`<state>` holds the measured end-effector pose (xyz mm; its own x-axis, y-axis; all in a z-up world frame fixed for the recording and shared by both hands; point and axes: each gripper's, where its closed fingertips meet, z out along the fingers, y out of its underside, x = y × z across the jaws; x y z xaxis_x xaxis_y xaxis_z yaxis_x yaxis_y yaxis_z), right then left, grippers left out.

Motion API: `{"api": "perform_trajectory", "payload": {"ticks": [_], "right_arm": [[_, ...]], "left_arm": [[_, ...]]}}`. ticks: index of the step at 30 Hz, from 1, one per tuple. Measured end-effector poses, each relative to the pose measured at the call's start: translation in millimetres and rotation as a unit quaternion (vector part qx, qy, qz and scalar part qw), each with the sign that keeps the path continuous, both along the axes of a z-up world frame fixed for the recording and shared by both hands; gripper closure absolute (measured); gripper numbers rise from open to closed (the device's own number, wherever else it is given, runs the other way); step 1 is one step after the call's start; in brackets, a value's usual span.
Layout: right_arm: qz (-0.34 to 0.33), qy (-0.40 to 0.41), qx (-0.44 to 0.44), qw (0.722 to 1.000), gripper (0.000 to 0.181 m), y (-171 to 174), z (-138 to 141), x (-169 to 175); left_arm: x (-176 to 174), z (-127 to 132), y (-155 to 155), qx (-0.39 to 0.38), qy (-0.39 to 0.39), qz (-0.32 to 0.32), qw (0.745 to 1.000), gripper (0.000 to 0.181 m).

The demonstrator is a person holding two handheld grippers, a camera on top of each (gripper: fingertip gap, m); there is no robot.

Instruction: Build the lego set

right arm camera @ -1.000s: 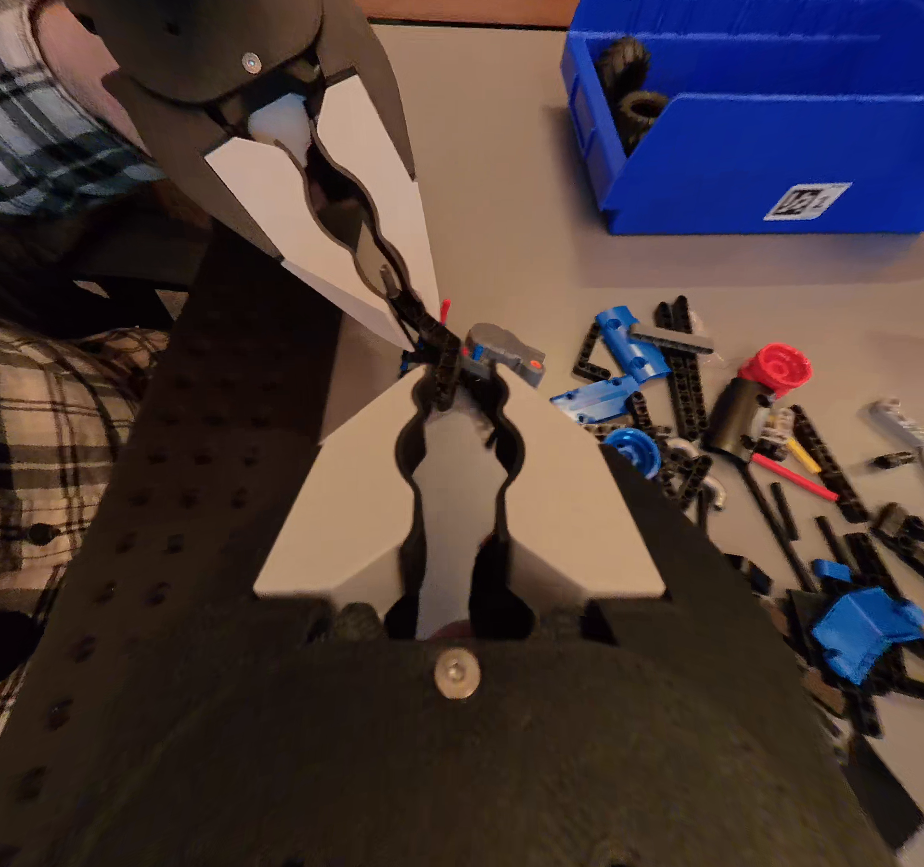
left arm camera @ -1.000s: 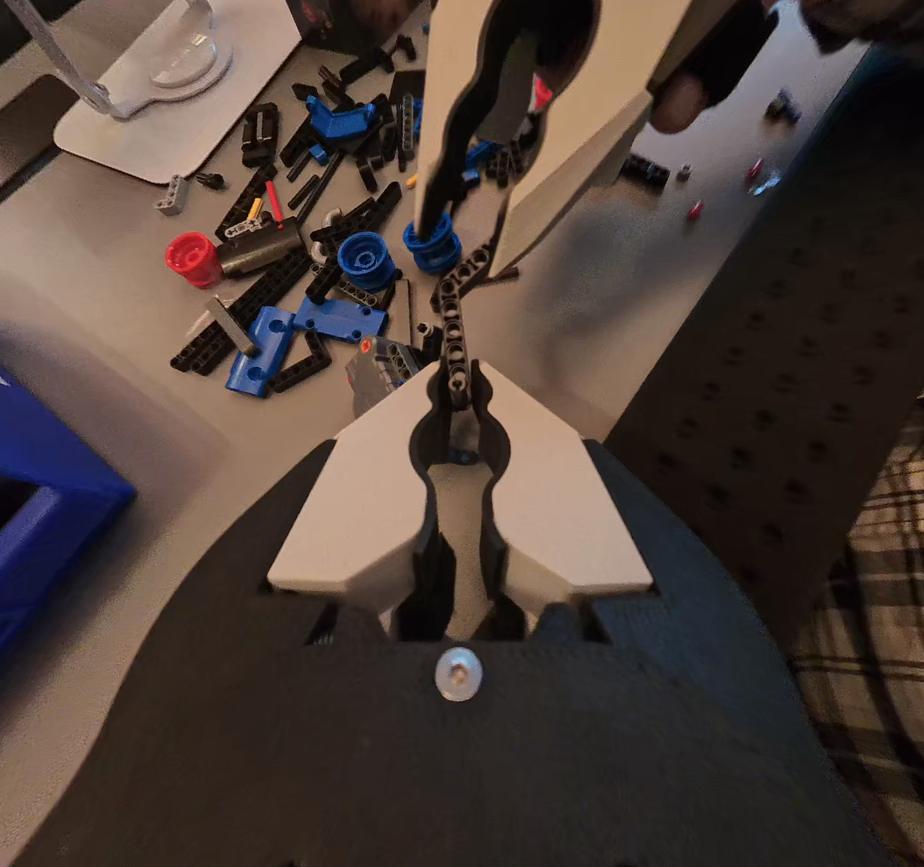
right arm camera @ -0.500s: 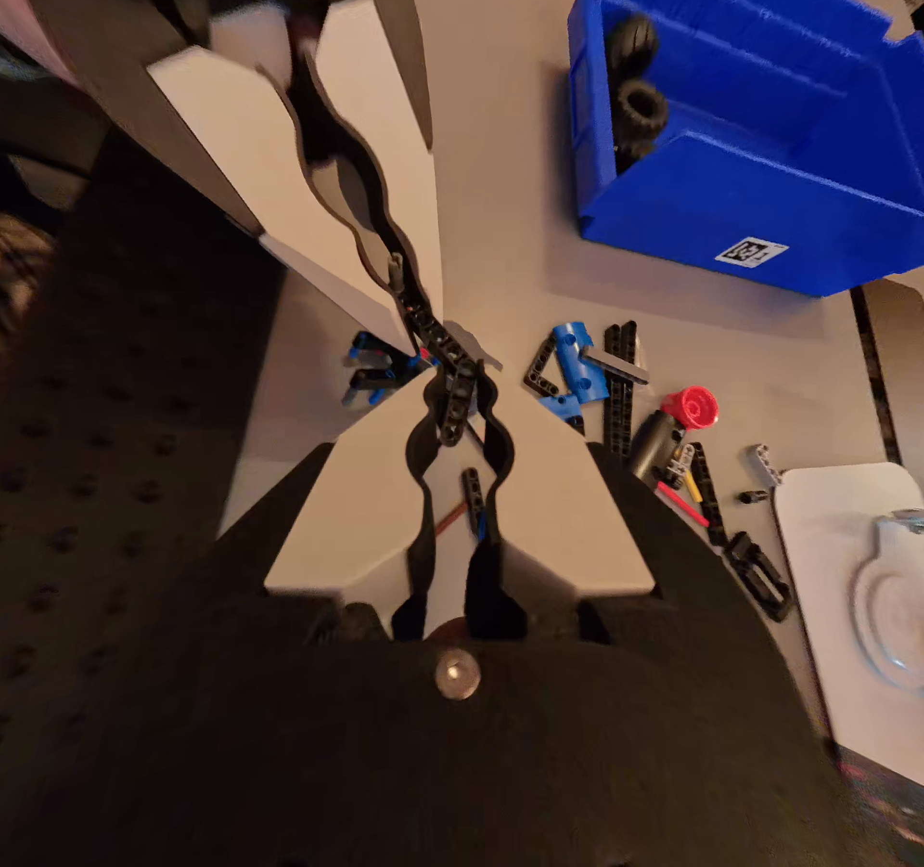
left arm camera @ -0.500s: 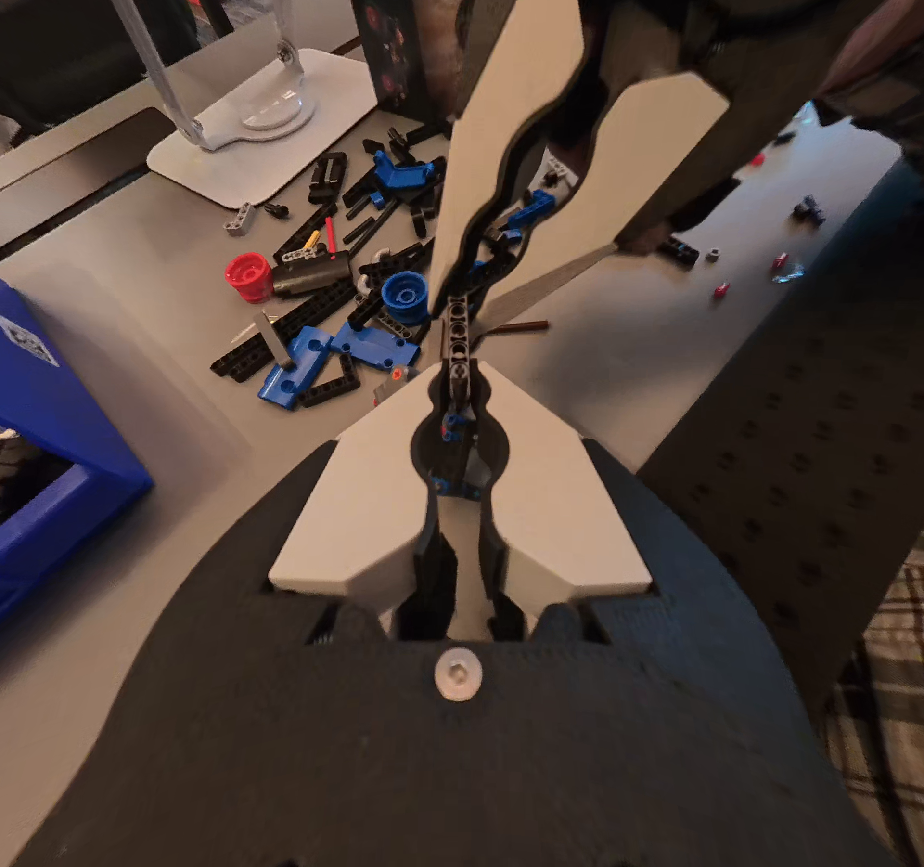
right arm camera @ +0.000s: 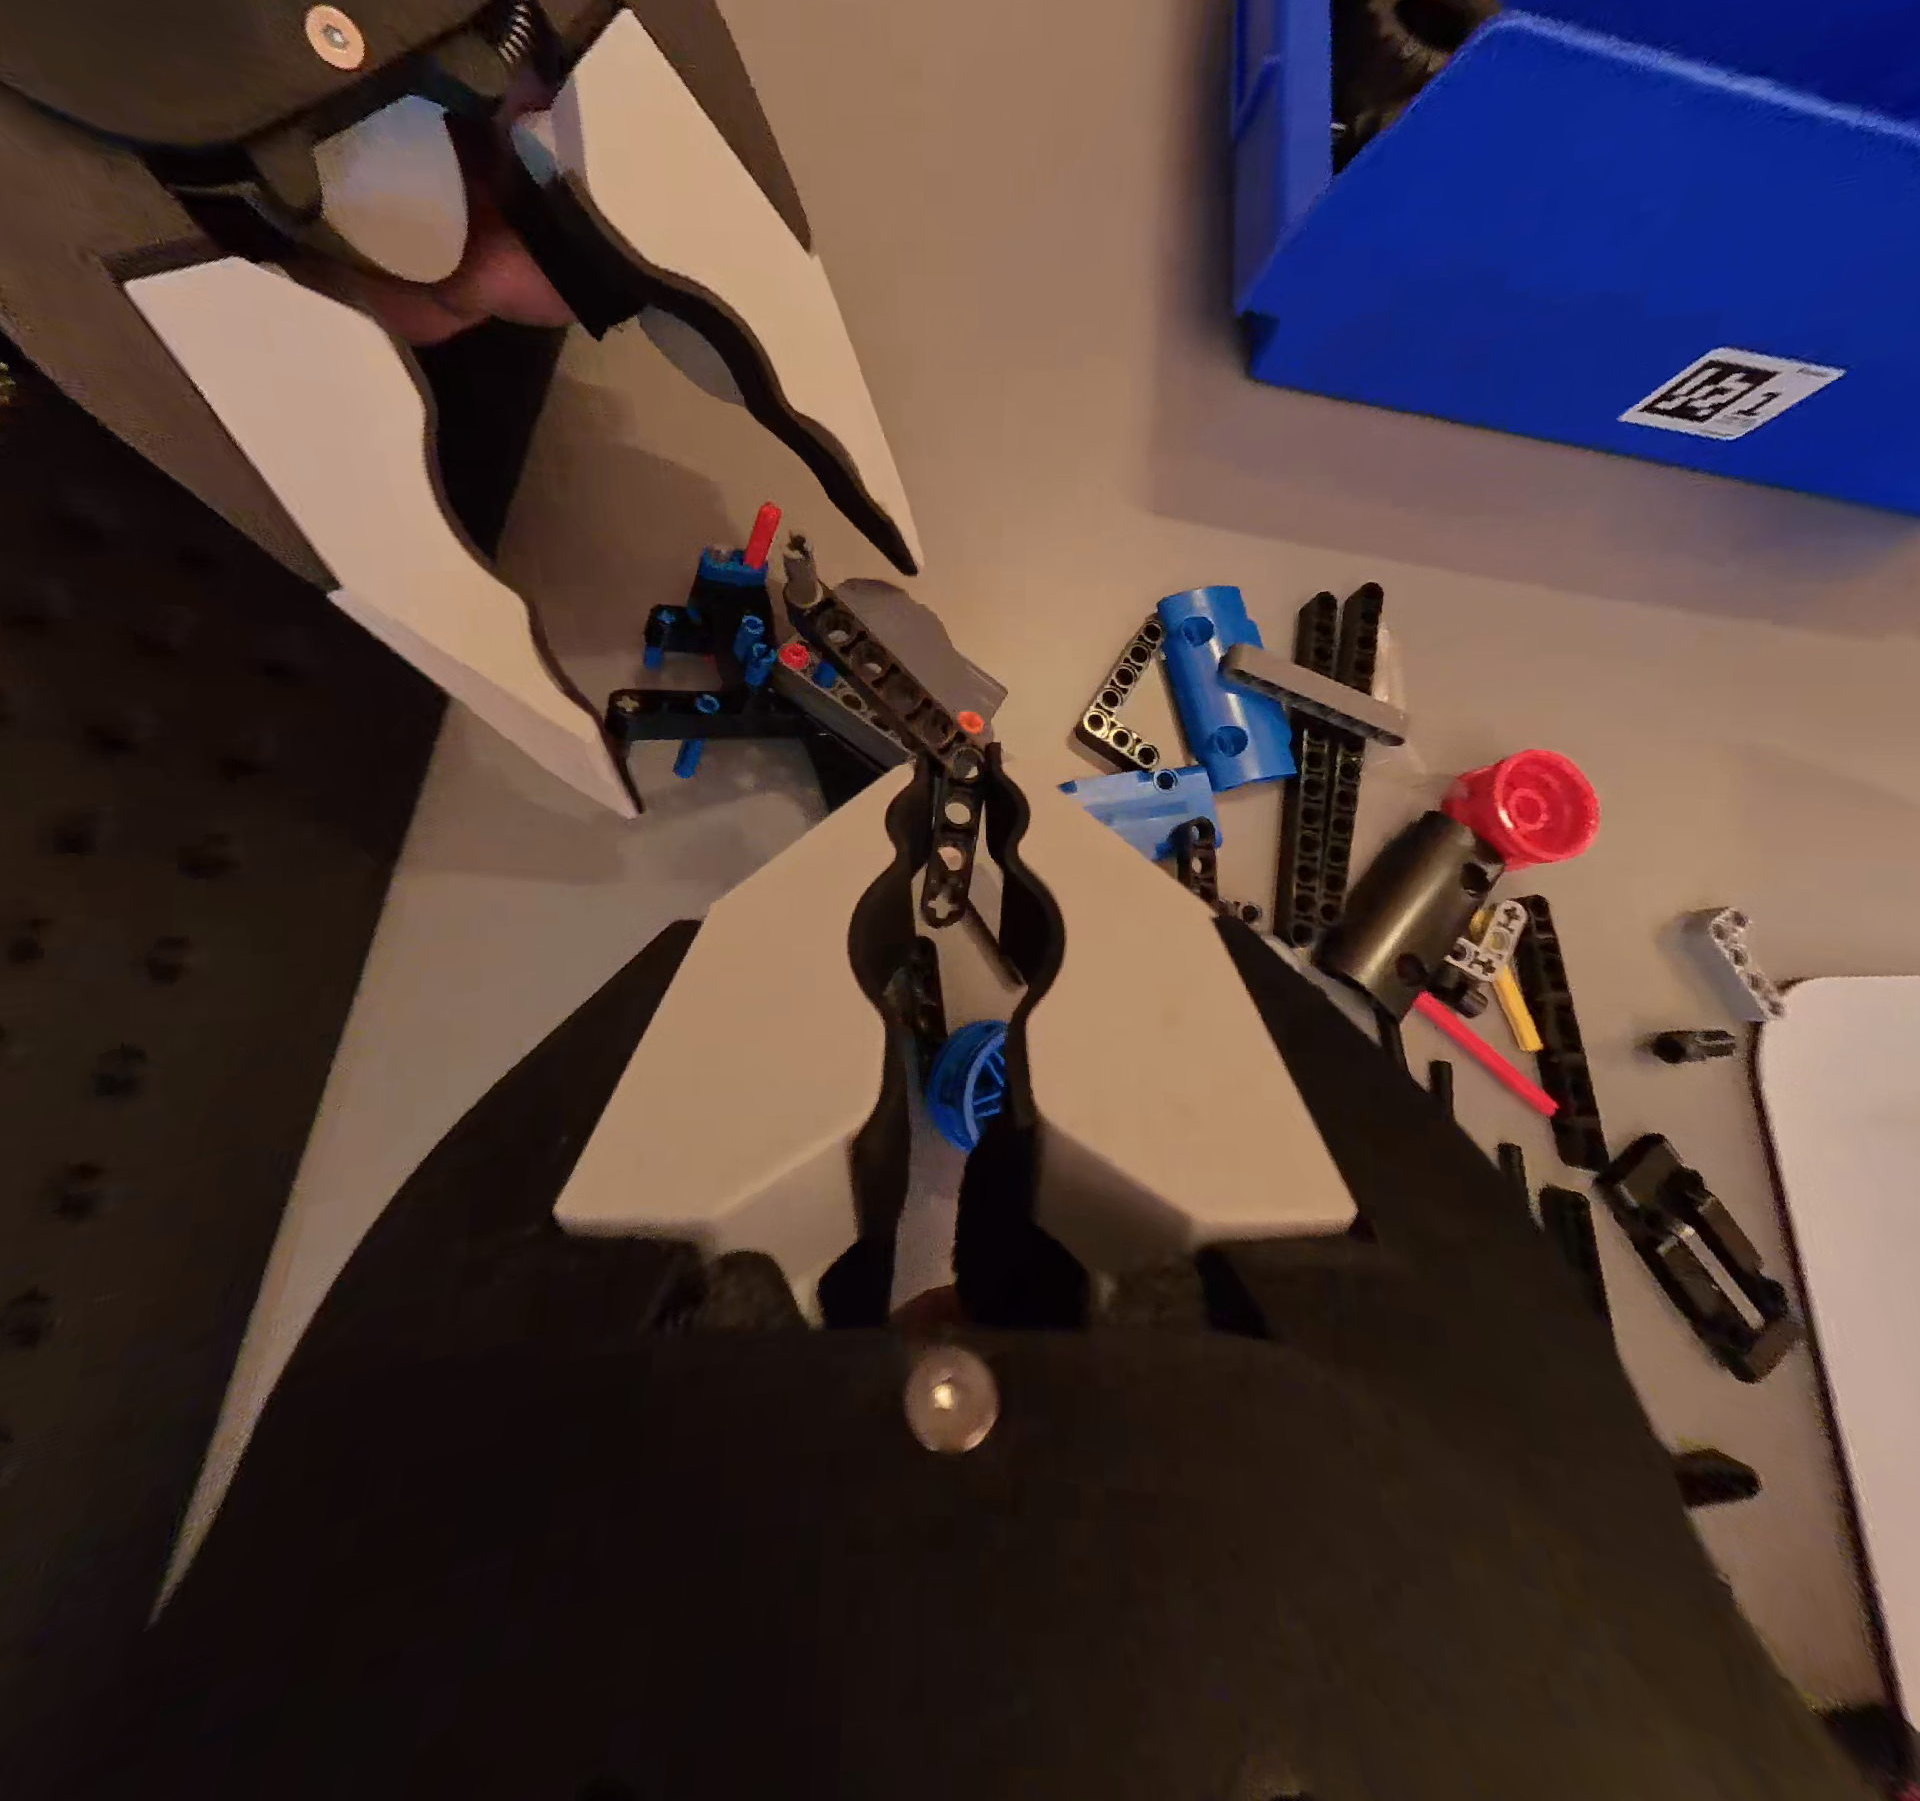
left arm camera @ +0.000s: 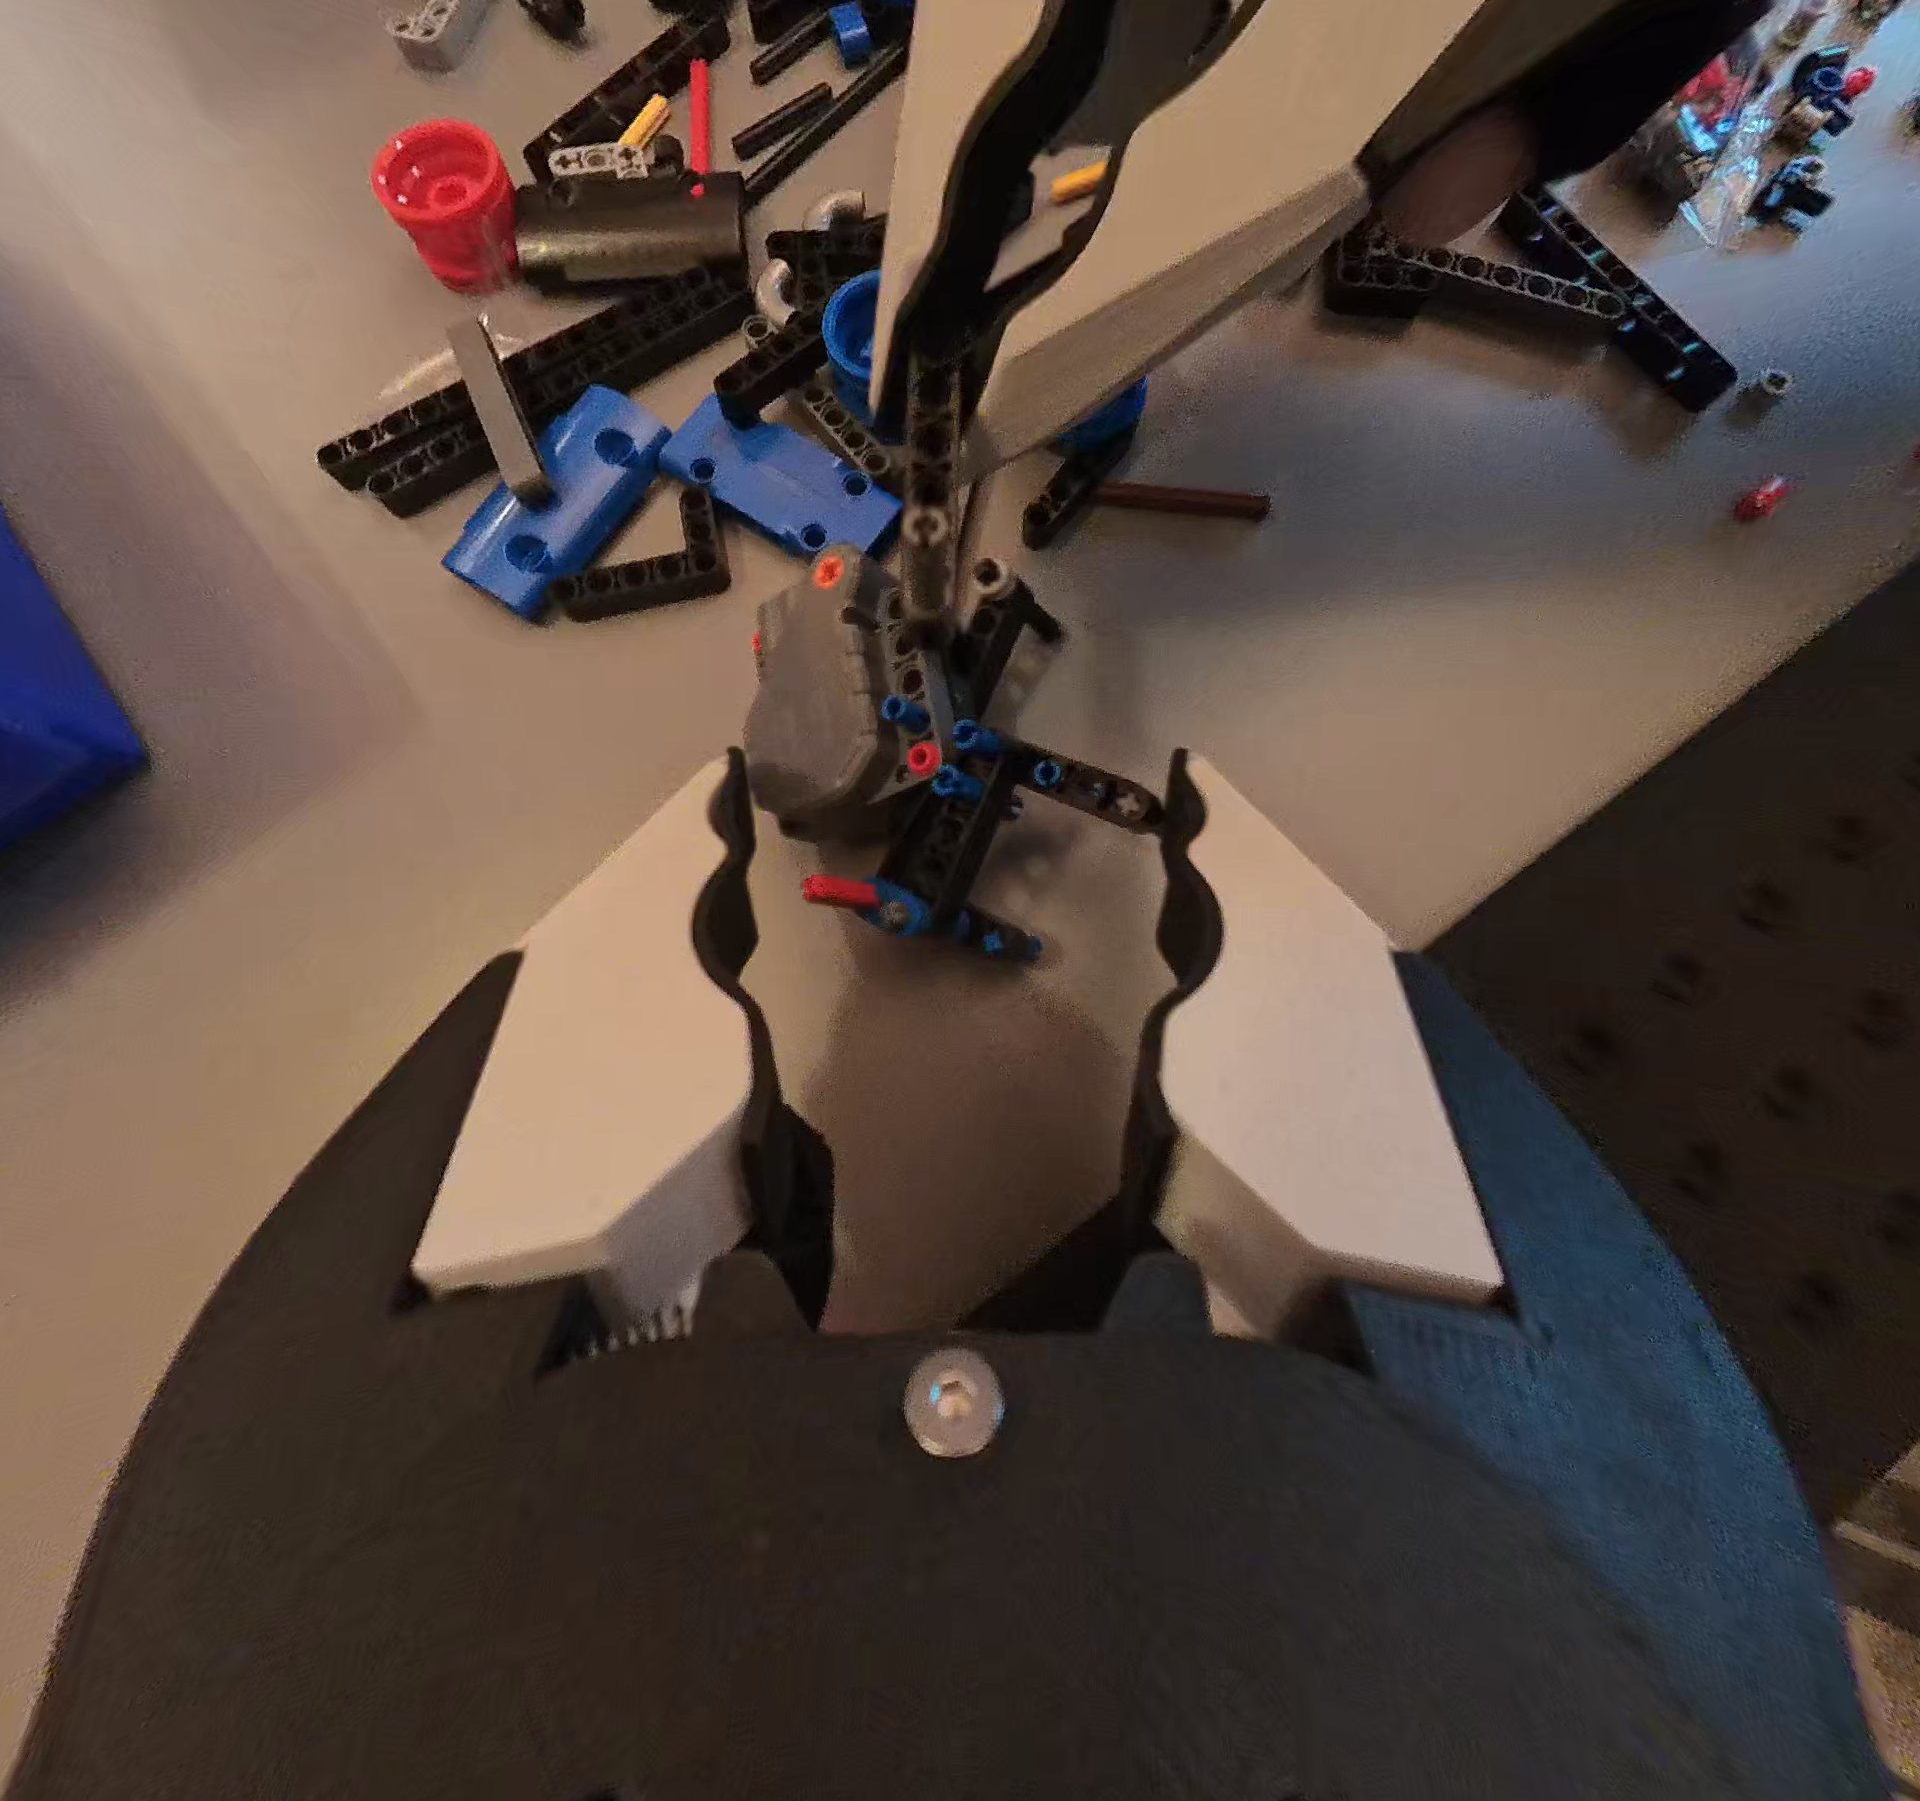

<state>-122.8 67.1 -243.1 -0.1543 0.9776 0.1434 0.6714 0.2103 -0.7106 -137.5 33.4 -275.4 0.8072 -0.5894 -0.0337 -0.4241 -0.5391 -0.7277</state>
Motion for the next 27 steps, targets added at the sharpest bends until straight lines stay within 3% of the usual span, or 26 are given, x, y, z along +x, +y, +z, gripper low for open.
{"api": "perform_trajectory", "payload": {"ticks": [5, 9, 12, 15, 19, 23, 27], "right_arm": [[0.029, -0.003, -0.020, 0.999, 0.174, -7, -6, -1], [0.038, 0.011, -0.045, 0.998, 0.174, -10, -1, -2], [0.046, 0.018, -0.065, 0.997, 0.174, -15, 3, -6], [0.048, 0.013, -0.075, 0.996, 0.174, -16, 4, -9], [0.062, 0.011, -0.077, 0.995, 0.174, -19, 1, -16], [0.071, 0.012, -0.073, 0.995, 0.174, -23, 1, -24], [0.074, 0.001, -0.069, 0.995, 0.174, -23, -4, -28]], "left_arm": [[0, 3, -1, 0.000, 0.013, -0.103, 0.995, 0.116], [-7, 2, -14, 0.006, 0.041, -0.246, 0.968, 0.117], [-15, 3, -15, -0.006, 0.030, -0.288, 0.957, 0.109], [-25, 16, -9, 0.010, 0.016, -0.266, 0.964, 0.098], [-15, 52, -9, 0.067, -0.055, -0.222, 0.971, 0.131], [-14, 53, -6, 0.075, -0.059, -0.158, 0.983, 0.171], [-17, 44, -7, 0.073, -0.033, -0.135, 0.988, 0.175]]}}
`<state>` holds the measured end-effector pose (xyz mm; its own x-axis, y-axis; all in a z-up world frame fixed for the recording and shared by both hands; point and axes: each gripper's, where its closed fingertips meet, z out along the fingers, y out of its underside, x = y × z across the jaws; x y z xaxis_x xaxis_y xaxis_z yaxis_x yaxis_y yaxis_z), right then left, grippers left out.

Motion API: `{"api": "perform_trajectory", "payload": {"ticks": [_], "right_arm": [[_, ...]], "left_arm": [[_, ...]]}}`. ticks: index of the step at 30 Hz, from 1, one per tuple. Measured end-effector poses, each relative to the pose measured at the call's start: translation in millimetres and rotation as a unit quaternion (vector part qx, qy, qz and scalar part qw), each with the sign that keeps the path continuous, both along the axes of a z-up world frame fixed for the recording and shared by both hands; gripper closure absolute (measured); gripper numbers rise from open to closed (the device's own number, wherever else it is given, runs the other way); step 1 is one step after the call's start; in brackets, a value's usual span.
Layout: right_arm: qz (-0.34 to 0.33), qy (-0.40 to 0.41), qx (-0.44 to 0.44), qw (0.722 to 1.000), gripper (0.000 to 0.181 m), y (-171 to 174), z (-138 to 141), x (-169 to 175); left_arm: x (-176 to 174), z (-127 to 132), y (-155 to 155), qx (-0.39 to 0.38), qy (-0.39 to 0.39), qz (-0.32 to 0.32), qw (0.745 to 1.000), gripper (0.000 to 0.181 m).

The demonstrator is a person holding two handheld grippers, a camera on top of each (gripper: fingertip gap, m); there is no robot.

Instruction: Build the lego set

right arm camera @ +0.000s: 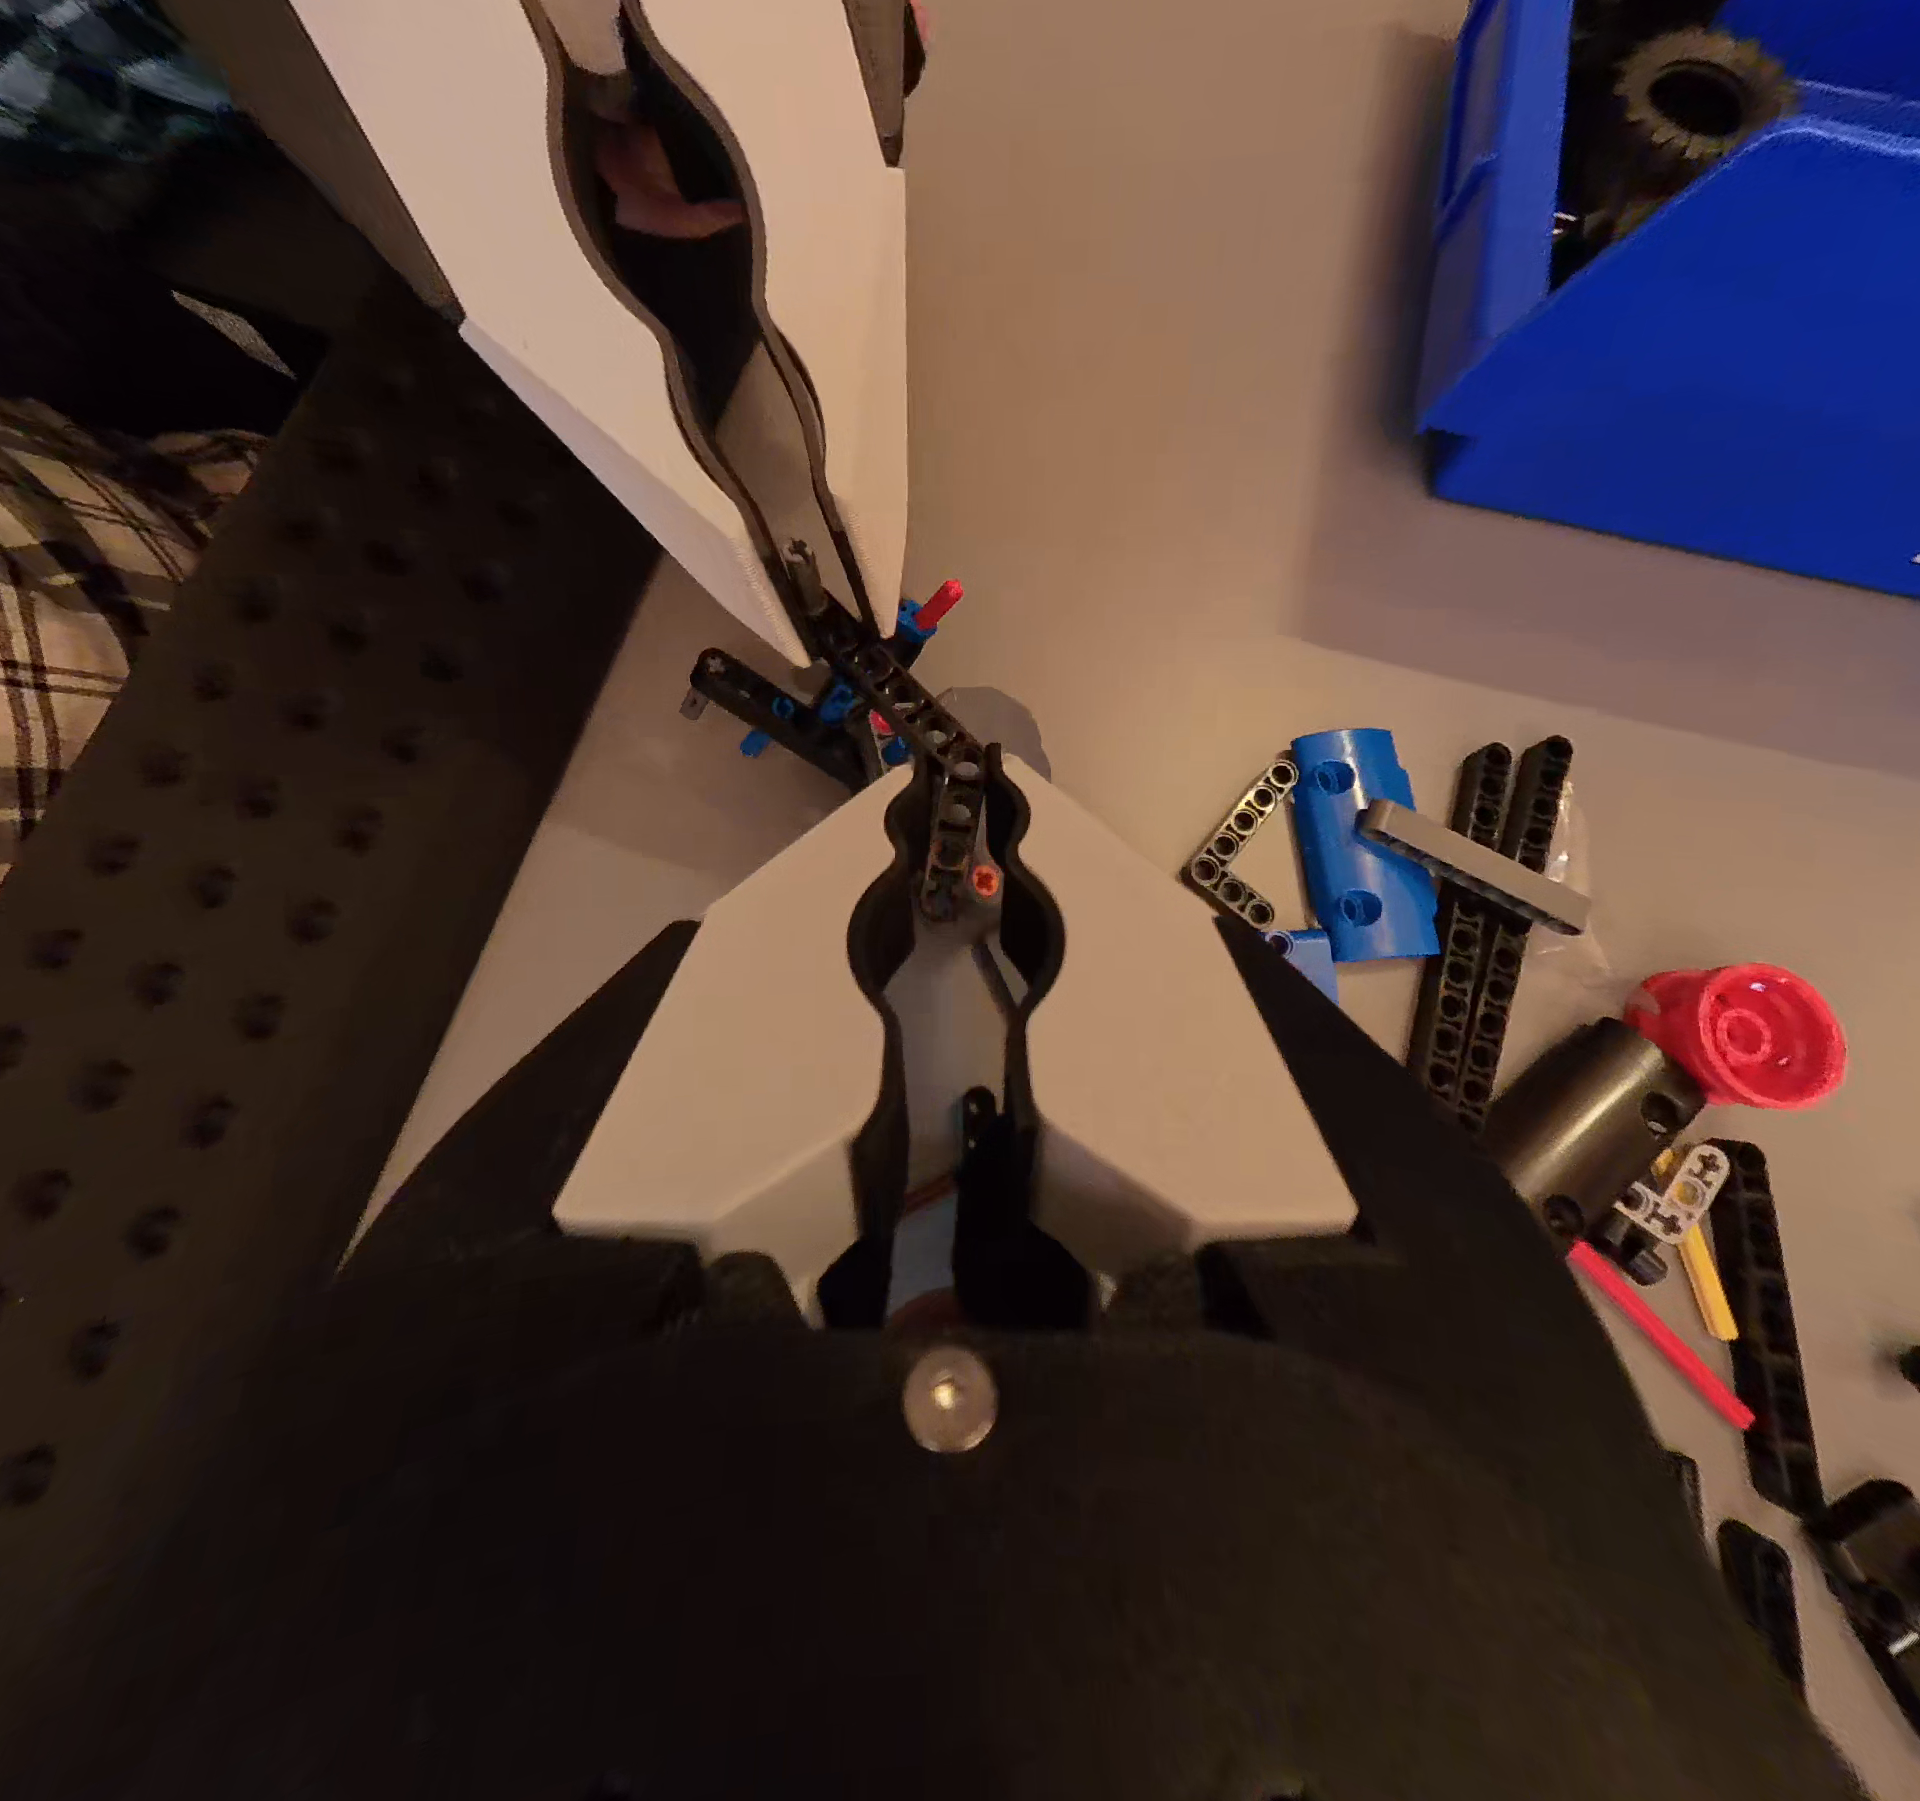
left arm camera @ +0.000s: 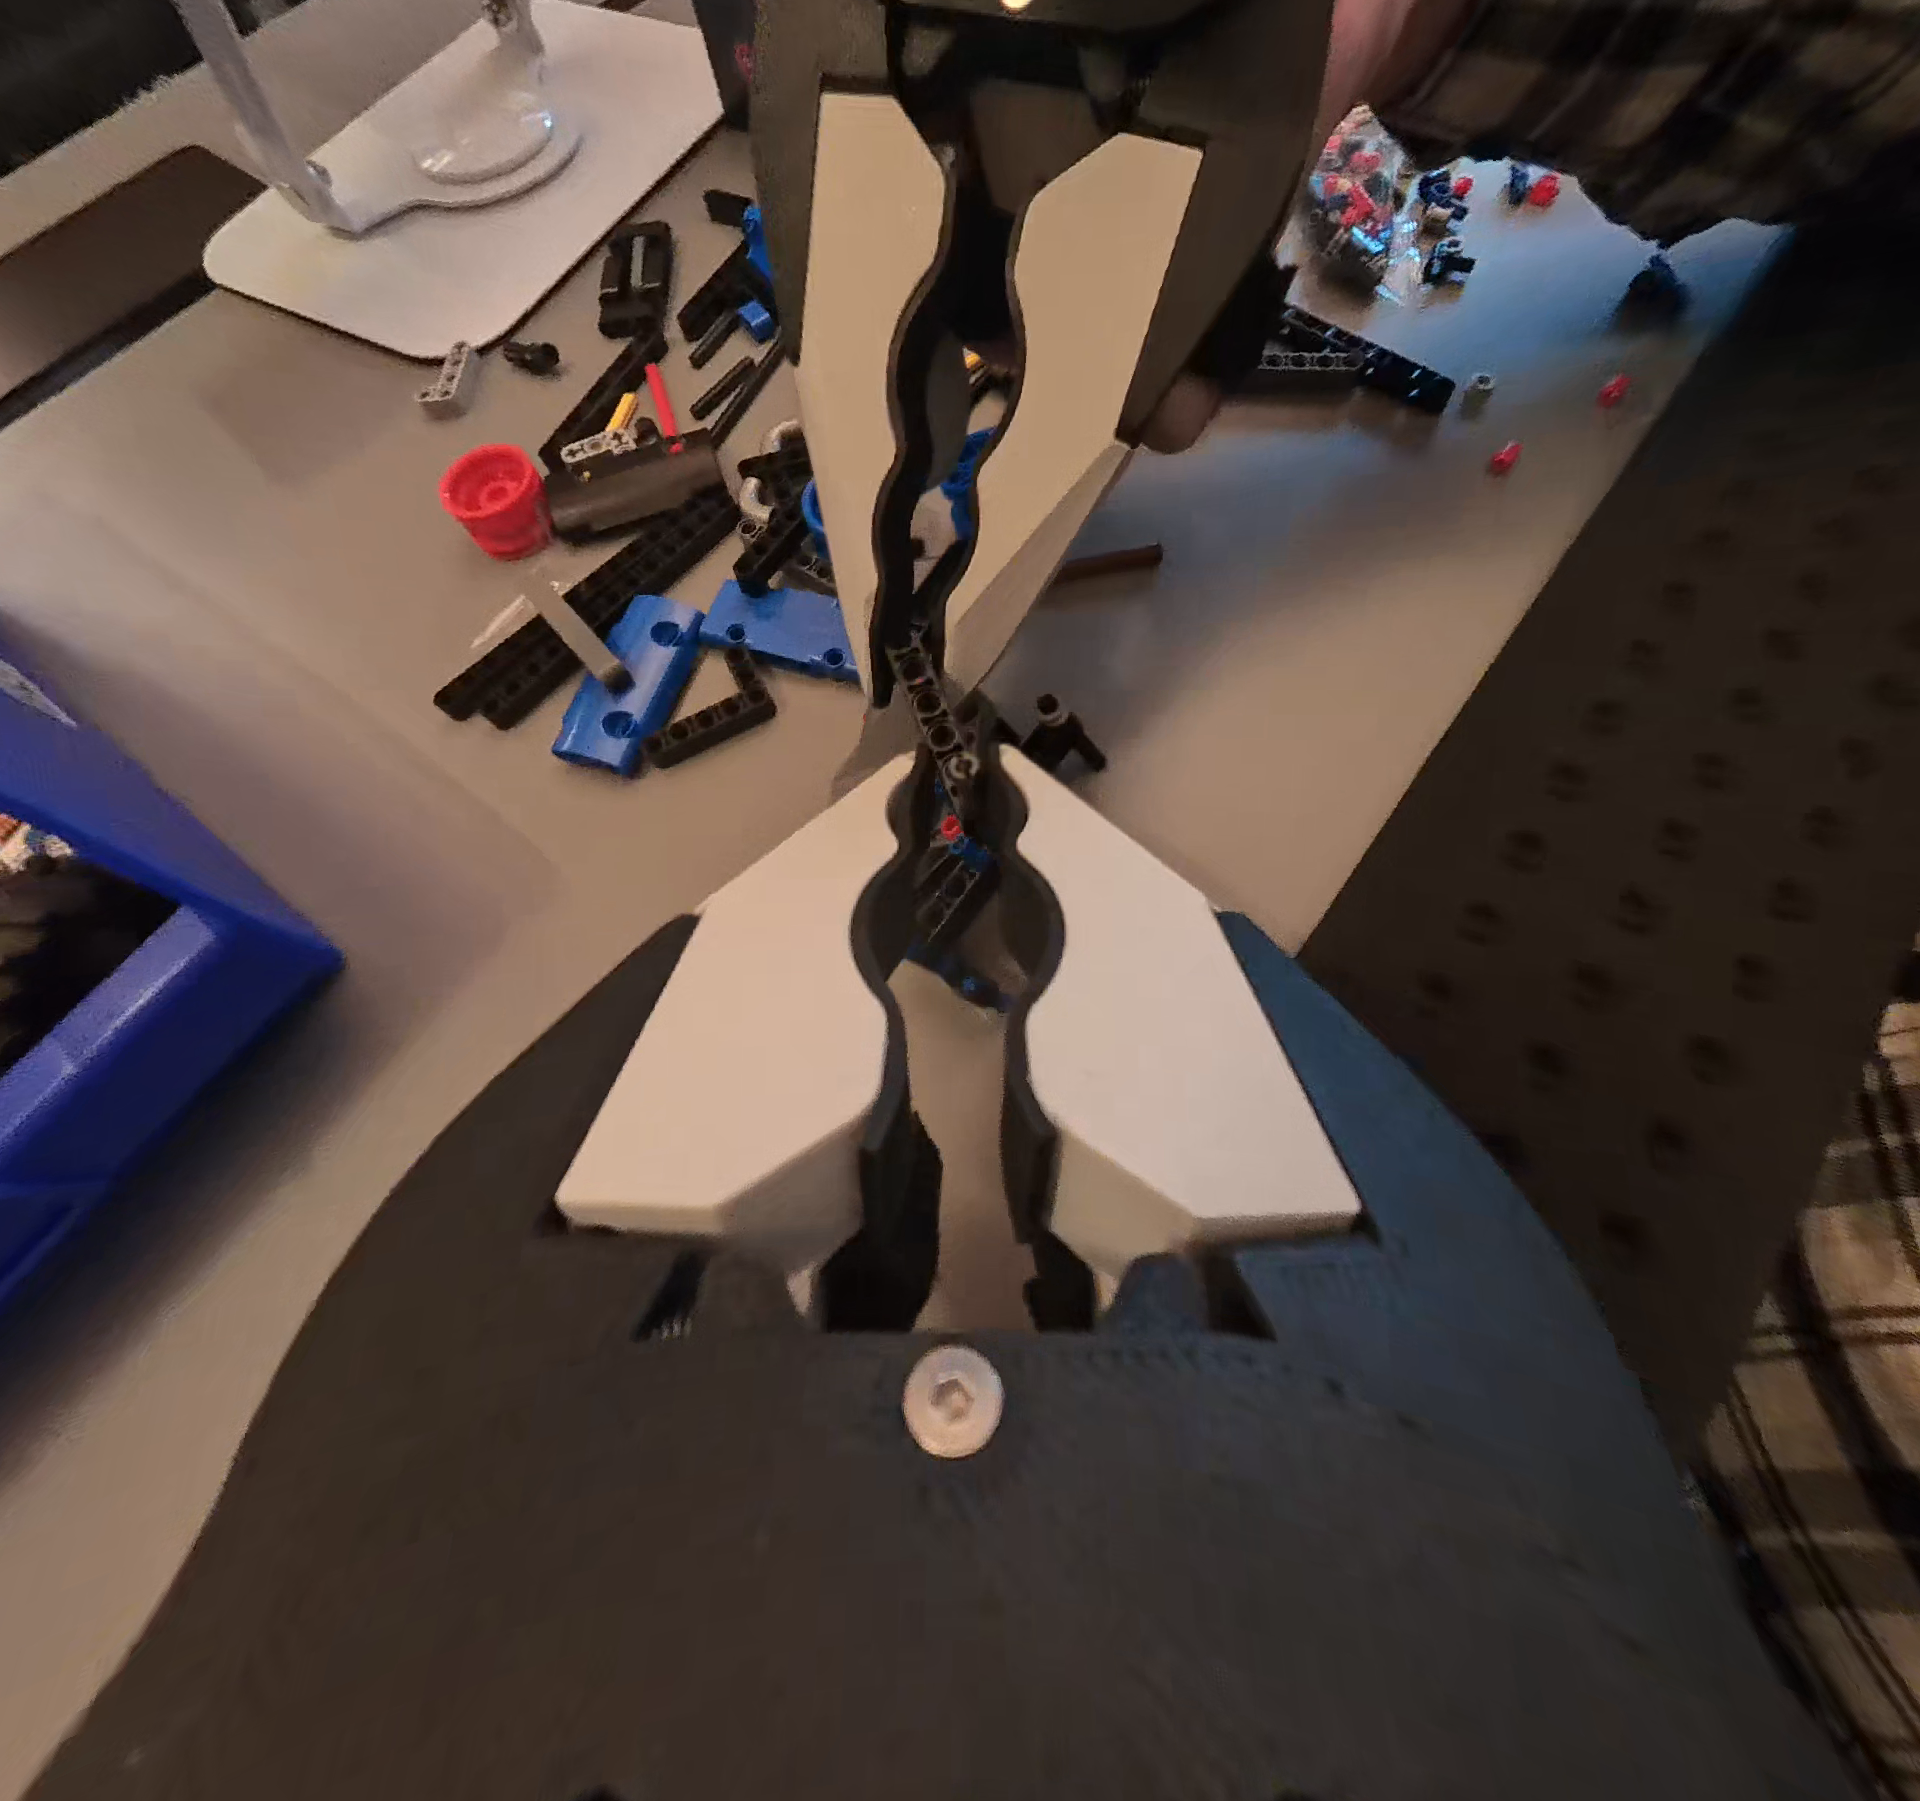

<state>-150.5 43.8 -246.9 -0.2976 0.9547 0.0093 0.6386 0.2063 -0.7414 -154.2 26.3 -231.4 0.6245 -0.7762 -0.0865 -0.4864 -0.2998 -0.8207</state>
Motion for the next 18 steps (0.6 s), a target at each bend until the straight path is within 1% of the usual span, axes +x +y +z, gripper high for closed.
{"api": "perform_trajectory", "payload": {"ticks": [3, 6, 13, 15, 18], "right_arm": [[-0.007, 0.014, -0.023, 1.000, 0.169, -2, 6, -3], [-0.007, 0.015, -0.014, 1.000, 0.163, 0, 8, -1], [0.003, -0.002, -0.006, 1.000, 0.164, 0, -10, 0], [0.008, 0.007, 0.000, 1.000, 0.166, 0, -7, 0], [0.012, 0.030, -0.027, 0.999, 0.167, -1, 4, 2]], "left_arm": [[-4, 2, 0, -0.019, -0.028, 0.024, 0.999, 0.176], [-1, 5, -4, -0.050, -0.064, 0.042, 0.996, 0.176], [-3, -15, -8, -0.071, -0.021, 0.092, 0.993, 0.176], [-3, -16, -9, -0.073, -0.023, 0.105, 0.992, 0.176], [-4, -14, -9, -0.079, -0.033, 0.117, 0.989, 0.176]]}}
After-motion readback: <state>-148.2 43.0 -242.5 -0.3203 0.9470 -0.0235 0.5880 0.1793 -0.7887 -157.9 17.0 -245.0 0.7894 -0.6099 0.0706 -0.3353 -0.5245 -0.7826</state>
